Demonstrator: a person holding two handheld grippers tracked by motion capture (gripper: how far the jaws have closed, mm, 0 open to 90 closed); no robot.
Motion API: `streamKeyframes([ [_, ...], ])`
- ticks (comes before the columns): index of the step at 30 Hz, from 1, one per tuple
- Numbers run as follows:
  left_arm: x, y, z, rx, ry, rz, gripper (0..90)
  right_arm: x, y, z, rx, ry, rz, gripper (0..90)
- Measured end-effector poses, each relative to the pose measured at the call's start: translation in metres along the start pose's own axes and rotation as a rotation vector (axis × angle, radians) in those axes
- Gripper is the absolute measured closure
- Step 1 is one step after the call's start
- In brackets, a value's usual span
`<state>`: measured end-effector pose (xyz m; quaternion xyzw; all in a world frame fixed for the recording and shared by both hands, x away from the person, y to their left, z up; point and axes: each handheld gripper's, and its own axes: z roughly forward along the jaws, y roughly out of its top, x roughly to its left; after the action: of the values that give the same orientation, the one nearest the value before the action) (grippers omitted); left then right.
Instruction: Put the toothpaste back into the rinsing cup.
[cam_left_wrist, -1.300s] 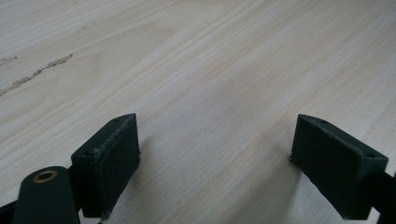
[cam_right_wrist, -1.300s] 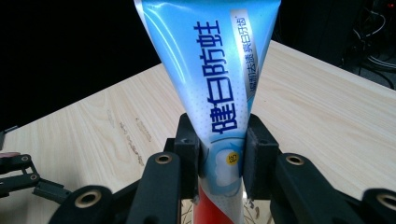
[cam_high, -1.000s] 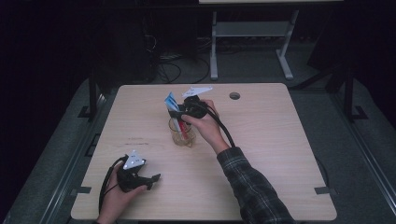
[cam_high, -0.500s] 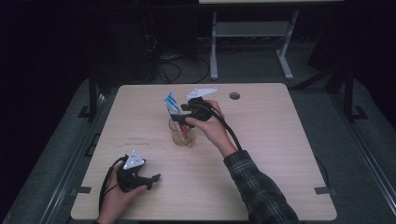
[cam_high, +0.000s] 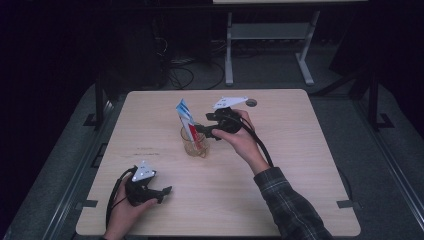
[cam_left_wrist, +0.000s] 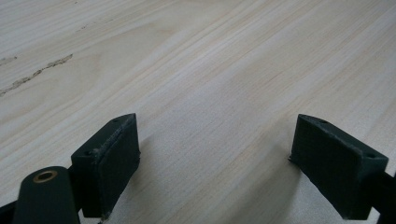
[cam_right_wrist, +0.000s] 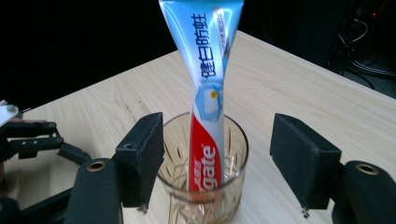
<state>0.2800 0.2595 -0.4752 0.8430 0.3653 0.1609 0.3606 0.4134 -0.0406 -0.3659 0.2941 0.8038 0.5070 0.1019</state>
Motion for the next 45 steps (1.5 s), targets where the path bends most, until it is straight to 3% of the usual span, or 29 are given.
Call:
streamKeyframes([
  [17,0.000,0.000,0.000,-0.004,0.000,-0.005,14.2,-0.008,-0.025,-0.048,-0.001,-0.040,0.008,33.9],
  [45,-0.001,0.000,0.000,-0.004,-0.001,-0.006,14.2,-0.009,-0.110,-0.115,0.043,-0.120,0.048,33.6],
])
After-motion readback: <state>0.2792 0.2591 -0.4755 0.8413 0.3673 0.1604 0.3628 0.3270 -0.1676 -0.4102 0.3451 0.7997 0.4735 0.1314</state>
